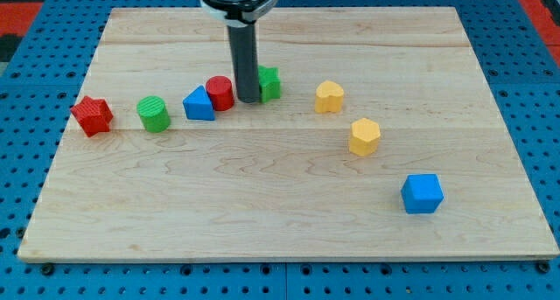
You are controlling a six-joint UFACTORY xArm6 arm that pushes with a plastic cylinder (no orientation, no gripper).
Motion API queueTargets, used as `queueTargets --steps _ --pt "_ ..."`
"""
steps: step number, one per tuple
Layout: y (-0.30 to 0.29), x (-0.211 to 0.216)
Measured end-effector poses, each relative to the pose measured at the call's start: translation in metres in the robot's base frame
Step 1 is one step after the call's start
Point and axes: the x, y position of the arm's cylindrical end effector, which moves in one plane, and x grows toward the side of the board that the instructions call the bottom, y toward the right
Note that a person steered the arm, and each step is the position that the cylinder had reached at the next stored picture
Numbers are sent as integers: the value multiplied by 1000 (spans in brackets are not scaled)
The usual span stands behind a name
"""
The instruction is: Push the green circle diagonal bottom right to the red star
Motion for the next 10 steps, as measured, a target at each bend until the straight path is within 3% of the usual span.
queueTargets --steps 3,4,5,8,10 --pt "23 -36" --pt "-22 -80" --pt "-85 -66" --pt "-105 22" --pt "-125 8"
